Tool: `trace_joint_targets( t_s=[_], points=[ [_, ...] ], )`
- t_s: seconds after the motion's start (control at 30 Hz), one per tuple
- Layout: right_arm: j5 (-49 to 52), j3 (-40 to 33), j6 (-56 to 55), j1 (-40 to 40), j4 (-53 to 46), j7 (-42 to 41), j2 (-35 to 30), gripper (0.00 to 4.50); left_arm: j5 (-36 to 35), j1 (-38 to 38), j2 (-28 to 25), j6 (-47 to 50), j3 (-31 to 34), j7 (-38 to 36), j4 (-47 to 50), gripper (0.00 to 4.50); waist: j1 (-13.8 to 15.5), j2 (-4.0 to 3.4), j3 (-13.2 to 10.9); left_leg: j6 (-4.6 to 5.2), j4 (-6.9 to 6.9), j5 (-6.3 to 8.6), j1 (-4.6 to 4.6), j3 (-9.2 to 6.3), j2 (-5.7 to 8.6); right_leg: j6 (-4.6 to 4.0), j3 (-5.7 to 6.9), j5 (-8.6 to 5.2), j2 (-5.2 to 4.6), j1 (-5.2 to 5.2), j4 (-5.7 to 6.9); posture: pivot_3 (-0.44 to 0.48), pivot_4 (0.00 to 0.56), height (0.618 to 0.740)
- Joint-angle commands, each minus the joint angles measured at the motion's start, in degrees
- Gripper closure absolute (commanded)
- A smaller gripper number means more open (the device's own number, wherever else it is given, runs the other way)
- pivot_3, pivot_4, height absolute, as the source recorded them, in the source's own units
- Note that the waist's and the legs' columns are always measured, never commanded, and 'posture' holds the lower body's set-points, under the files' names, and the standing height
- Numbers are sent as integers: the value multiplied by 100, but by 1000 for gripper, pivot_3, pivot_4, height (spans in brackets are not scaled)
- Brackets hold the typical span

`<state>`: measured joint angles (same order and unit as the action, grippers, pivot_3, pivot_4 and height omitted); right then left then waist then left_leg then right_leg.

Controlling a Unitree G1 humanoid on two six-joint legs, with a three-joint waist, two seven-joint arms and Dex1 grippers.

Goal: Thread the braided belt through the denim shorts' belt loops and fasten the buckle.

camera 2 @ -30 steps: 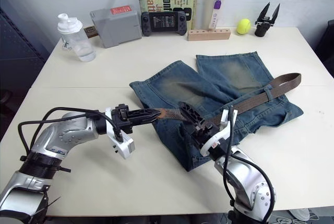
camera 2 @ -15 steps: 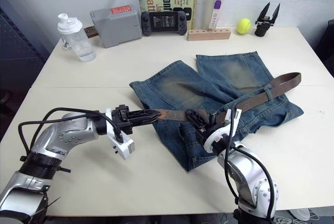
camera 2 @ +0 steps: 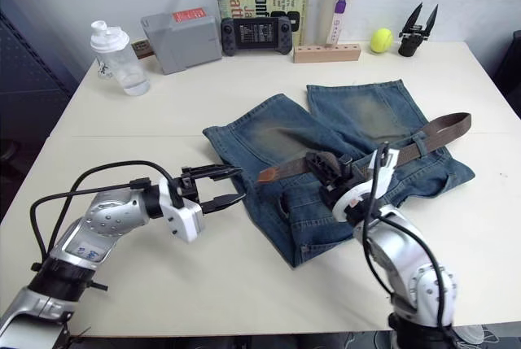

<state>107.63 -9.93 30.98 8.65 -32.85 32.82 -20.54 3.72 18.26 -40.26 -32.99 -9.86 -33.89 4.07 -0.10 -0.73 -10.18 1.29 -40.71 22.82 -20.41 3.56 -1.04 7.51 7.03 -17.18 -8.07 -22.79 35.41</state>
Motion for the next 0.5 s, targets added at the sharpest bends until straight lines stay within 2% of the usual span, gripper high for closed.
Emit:
trace_joint_targets(
  t_s=[0.03, 0.17, 0.37, 0.5],
  points=[
    [-53, -317, 235, 104, -101, -452, -678, 4500, -834, -350, -136, 832, 403, -283, 405, 1563, 1, 0, 0, 1, -1, 0, 0, -1, 0, 0, 1, 0, -1, 0, 0, 0, 150, 731],
    [-454, -249, 664, 101, -135, -982, -1508, 4500, -1109, -574, -56, 1441, 545, -384, 779, 1563, 24, -1, -2, 1, -1, 0, -2, -1, 1, 0, 6, 0, -1, 1, -3, 0, 150, 731],
    [-894, -44, 1030, 33, -309, -1400, -2065, 4500, -1013, -615, 111, 1705, 624, -391, 977, 1563, 49, -1, -2, 2, -5, 1, -3, 4, 4, 0, 5, 0, -1, 3, -10, 0, 150, 731],
    [-1052, -2, 1094, -97, -382, -1575, -2206, 4500, -919, -569, 183, 1712, 621, -401, 971, 1563, 83, 1, -3, 2, -5, 1, -4, 5, 4, 0, 5, 0, 0, 3, -12, 0, 150, 731]
  ],
)
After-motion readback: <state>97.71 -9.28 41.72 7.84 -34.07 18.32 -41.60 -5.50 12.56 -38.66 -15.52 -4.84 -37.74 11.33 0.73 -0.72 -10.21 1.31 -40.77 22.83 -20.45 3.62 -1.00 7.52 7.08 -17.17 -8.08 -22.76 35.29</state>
